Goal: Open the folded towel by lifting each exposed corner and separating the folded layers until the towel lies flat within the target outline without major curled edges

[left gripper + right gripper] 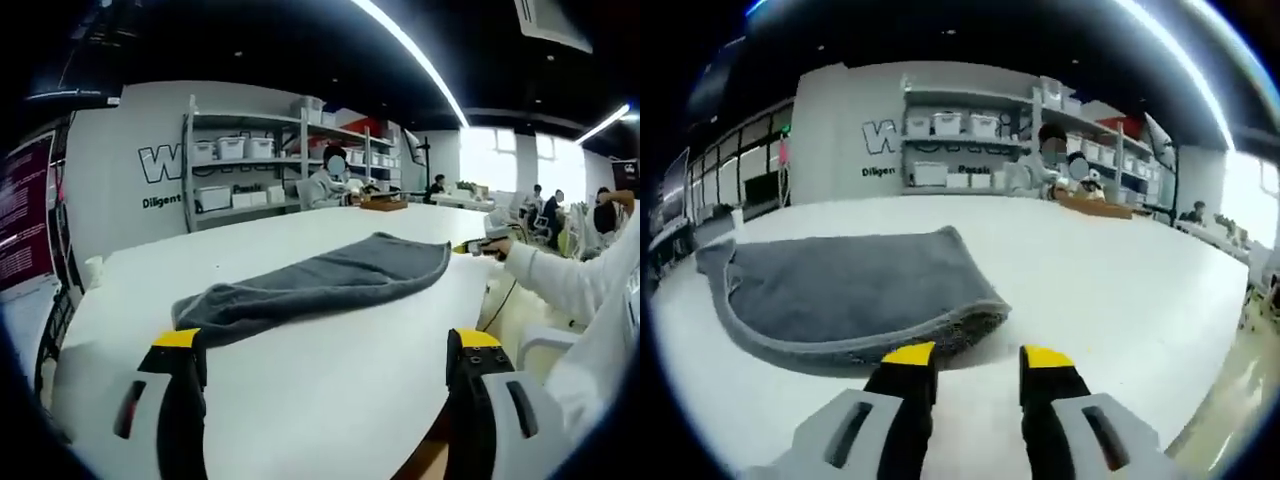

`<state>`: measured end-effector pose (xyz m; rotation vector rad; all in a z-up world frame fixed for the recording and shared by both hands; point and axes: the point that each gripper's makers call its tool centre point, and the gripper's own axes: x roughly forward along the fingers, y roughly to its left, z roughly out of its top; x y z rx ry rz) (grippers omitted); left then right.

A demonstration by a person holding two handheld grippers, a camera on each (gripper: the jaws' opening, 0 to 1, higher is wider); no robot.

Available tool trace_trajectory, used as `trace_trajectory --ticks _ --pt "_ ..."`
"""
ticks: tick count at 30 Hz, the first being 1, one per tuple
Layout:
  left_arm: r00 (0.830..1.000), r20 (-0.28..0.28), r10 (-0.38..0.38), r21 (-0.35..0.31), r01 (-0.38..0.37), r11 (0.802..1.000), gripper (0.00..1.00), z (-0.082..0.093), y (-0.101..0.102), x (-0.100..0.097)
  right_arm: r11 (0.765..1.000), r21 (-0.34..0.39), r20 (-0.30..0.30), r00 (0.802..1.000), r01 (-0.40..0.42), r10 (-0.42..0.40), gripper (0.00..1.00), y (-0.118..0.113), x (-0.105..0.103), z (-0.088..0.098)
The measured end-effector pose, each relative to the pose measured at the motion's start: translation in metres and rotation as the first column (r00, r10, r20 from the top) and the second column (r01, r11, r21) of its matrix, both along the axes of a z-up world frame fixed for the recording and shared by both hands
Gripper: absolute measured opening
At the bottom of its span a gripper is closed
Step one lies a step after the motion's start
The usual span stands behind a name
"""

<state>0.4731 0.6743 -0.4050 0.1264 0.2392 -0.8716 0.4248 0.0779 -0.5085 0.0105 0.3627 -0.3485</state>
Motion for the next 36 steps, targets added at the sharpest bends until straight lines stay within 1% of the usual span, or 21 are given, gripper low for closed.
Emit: trace_trajectory --ticks 3,6,7,8,9,10,11,12,14,16,17,18,19,20,23,25,27,29,32,33,36 --pt "1.0 -0.011 -0.003 0.008 0.004 1.0 0.99 -0.009 -0.008 0.008 0.996 -0.061 0.011 0.997 -0.072 0.073 0.53 0.036 -0.014 0.029" --pt "1.0 -0.01 -0.008 0.016 0.009 1.0 0.99 -0.016 -0.016 0.012 0.989 -0.066 0.023 0.991 -0.133 0.135 0.68 0.065 -0.015 0.044" --pt "1.0 -0.006 -0.011 0.017 0.011 1.0 0.99 -0.018 -0.019 0.013 0.982 -0.078 0.014 0.985 -0.171 0.173 0.72 0.078 -0.015 0.047" --pt "1.0 -0.006 -0.014 0.02 0.014 1.0 0.99 -0.02 -0.021 0.014 0.98 -0.079 0.012 0.983 -0.182 0.183 0.77 0.083 -0.015 0.048" --pt "1.0 -0.006 -0.017 0.023 0.017 1.0 0.99 -0.021 -0.023 0.015 0.975 -0.078 -0.013 0.978 -0.209 0.209 0.8 0.101 -0.018 0.05" --pt "1.0 -0.014 -0.02 0.024 0.02 1.0 0.99 -0.023 -0.025 0.014 0.971 -0.078 -0.029 0.974 -0.225 0.223 0.82 0.109 -0.019 0.049" --pt "0.999 -0.026 -0.031 0.014 0.031 0.999 0.99 -0.026 -0.029 0.011 0.966 -0.061 -0.051 0.968 -0.249 0.247 0.85 0.126 -0.02 0.047" --pt "0.999 -0.027 -0.037 0.006 0.037 0.999 0.99 -0.026 -0.03 0.009 0.963 -0.054 -0.055 0.964 -0.264 0.261 0.88 0.134 -0.02 0.046" --pt "0.999 -0.028 -0.045 -0.005 0.045 0.999 0.99 -0.025 -0.032 0.005 0.939 -0.016 -0.065 0.938 -0.342 0.341 0.93 0.16 -0.018 0.045" --pt "0.999 -0.028 -0.045 -0.005 0.045 0.999 0.99 -0.025 -0.032 0.005 0.936 -0.01 -0.065 0.934 -0.351 0.35 0.97 0.162 -0.018 0.045" --pt "0.999 -0.021 -0.037 0.011 0.038 0.999 0.99 -0.024 -0.03 0.004 0.917 0.002 -0.046 0.916 -0.398 0.398 0.98 0.178 -0.015 0.055" --pt "0.999 -0.019 -0.034 0.031 0.035 0.999 0.99 -0.024 -0.028 0.004 0.916 0.001 -0.042 0.915 -0.401 0.401 0.99 0.179 -0.015 0.057" --pt "0.999 -0.029 -0.034 0.073 0.036 0.997 0.99 -0.025 -0.025 0.005 0.901 -0.013 -0.019 0.901 -0.434 0.433 0.99 0.186 -0.013 0.066" --pt "0.999 -0.038 -0.034 0.114 0.038 0.993 0.99 -0.027 -0.022 0.006 0.898 -0.015 -0.014 0.898 -0.439 0.439 0.99 0.187 -0.013 0.069" --pt "0.994 -0.083 -0.074 0.179 0.088 0.98 0.99 -0.029 -0.024 0.002 0.903 -0.012 0.003 0.903 -0.43 0.43 0.99 0.181 -0.012 0.074" --pt "0.992 -0.096 -0.078 0.227 0.098 0.969 0.99 -0.029 -0.023 0.003 0.907 -0.022 0.001 0.908 -0.42 0.42 0.99 0.176 -0.013 0.075" --pt "0.994 -0.094 -0.063 0.291 0.088 0.953 0.99 -0.027 -0.018 0.011 0.911 -0.03 0.0 0.911 -0.412 0.412 0.99 0.172 -0.016 0.076" --pt "0.994 -0.094 -0.061 0.335 0.089 0.938 1.0 -0.023 -0.016 0.023 0.906 -0.028 0.003 0.906 -0.423 0.424 0.99 0.173 -0.018 0.077" --pt "0.992 -0.08 -0.095 0.35 0.118 0.929 1.0 -0.011 -0.021 0.046 0.905 -0.025 0.02 0.904 -0.426 0.426 0.99 0.174 -0.021 0.082" --pt "0.992 -0.078 -0.104 0.353 0.125 0.927 1.0 -0.009 -0.022 0.049 0.904 -0.027 0.022 0.904 -0.426 0.427 0.99 0.174 -0.021 0.083" --pt "0.987 -0.091 -0.134 0.364 0.158 0.918 1.0 -0.002 -0.031 0.082 0.9 -0.036 0.031 0.899 -0.435 0.436 0.99 0.177 -0.025 0.087"
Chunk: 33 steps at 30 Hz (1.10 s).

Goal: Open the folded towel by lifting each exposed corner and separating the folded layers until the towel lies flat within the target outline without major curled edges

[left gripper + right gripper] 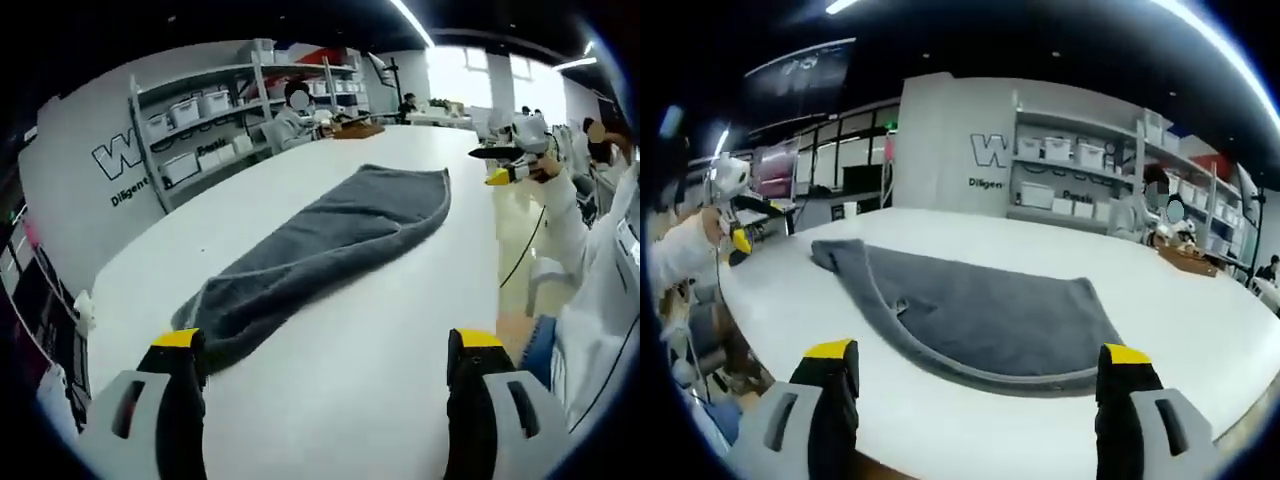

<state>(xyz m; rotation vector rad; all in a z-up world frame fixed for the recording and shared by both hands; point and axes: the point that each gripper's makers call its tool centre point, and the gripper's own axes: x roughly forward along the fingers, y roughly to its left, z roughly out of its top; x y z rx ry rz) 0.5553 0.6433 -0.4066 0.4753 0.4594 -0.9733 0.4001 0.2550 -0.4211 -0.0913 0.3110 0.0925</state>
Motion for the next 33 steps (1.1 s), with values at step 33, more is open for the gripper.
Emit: trace_trajectory --ticks 33 --pt "0.97 -0.24 0.035 0.613 0.124 0.78 0.6 -0.106 -0.044 0.21 1.0 0.016 0.001 1.0 -0.015 0.015 0.99 -0.005 -0.002 0.0"
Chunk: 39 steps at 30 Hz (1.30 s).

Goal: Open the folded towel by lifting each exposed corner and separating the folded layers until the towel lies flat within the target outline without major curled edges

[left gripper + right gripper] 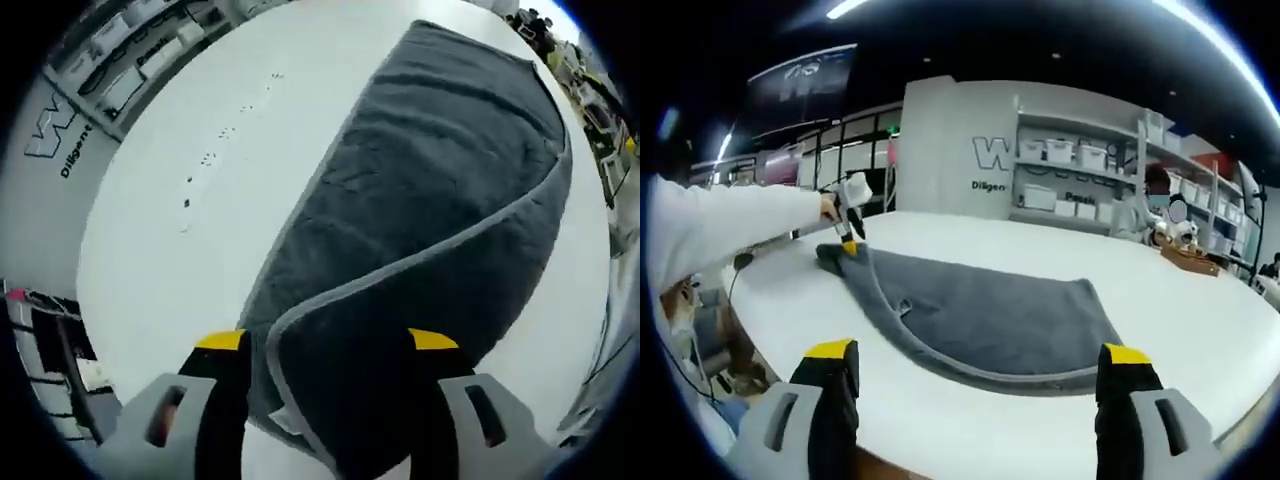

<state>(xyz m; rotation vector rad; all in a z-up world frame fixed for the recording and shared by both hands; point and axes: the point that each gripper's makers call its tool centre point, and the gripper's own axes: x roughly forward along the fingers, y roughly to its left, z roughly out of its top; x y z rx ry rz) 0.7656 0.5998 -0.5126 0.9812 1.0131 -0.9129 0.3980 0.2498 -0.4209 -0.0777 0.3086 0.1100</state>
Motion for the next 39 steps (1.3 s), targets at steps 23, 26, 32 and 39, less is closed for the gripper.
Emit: trace_trajectory --ticks 23,26,32,39 --pt "0.963 -0.248 -0.107 0.193 0.157 0.969 0.05 0.002 0.01 -0.04 1.0 0.012 0.003 1.0 -0.011 0.011 0.97 -0.002 -0.001 0.003" --pt "0.966 -0.239 -0.096 0.169 0.139 0.976 0.05 0.011 0.015 -0.045 1.0 0.005 0.014 1.0 -0.013 0.013 0.97 0.003 -0.005 0.007" --pt "0.965 -0.203 -0.168 0.022 0.176 0.984 0.04 0.037 0.032 -0.091 1.0 -0.013 0.056 0.998 -0.011 0.012 0.96 0.005 -0.014 0.022" --pt "0.95 -0.156 -0.269 -0.163 0.244 0.956 0.04 0.041 0.046 -0.178 1.0 -0.017 0.076 0.997 0.0 0.002 0.96 0.001 -0.021 0.028"
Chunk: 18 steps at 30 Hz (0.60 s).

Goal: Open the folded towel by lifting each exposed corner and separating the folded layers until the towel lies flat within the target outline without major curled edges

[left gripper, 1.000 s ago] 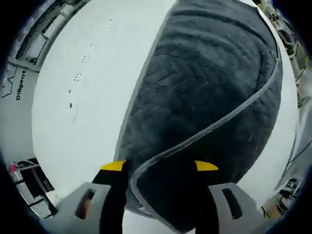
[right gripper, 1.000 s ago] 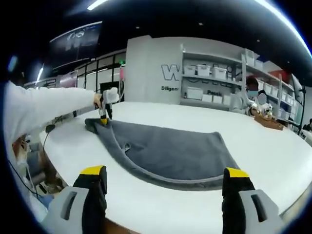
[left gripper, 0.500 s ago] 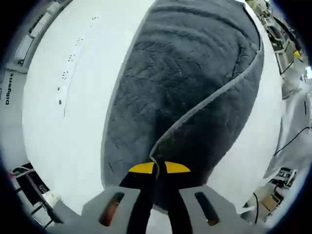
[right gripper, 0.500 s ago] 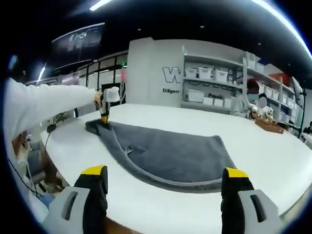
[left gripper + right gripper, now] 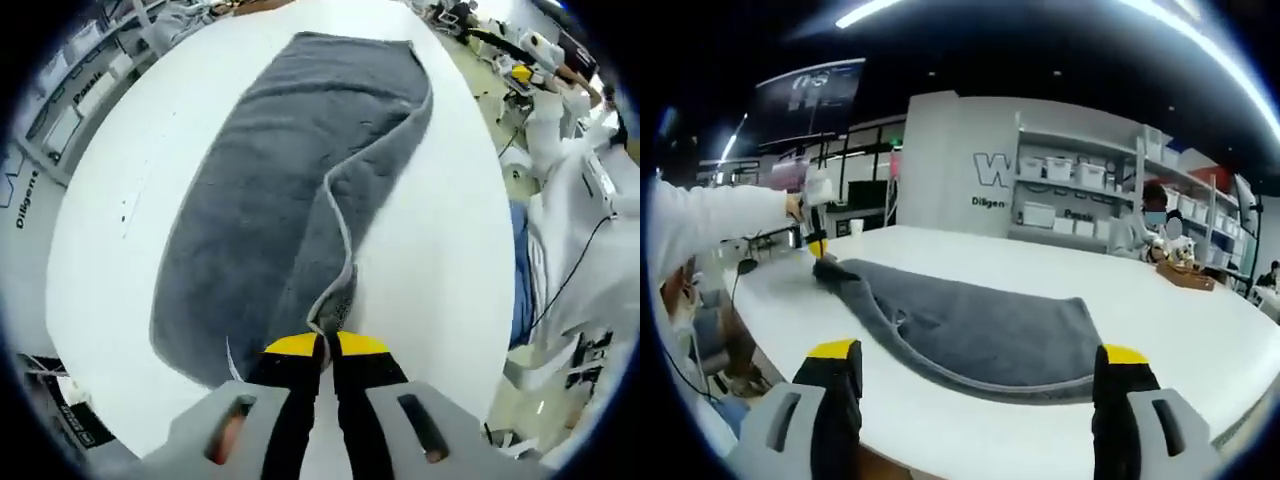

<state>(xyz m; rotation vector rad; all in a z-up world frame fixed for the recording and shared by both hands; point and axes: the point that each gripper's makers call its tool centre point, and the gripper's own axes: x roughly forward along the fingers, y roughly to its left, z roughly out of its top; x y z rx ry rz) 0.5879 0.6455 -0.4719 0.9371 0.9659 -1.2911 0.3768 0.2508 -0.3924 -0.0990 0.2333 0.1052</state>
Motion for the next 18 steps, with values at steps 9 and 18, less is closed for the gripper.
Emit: trace_trajectory --ticks 9,18 --pt "0.999 -0.05 0.005 -0.054 -0.008 0.999 0.04 -0.029 0.041 -0.06 1.0 0.001 0.025 1.0 0.011 -0.011 0.95 -0.003 -0.007 0.008" --pt "0.989 -0.101 0.106 -0.091 -0.115 0.989 0.03 -0.051 0.072 -0.066 1.0 0.004 0.032 0.999 0.031 -0.031 0.95 -0.01 -0.009 0.009"
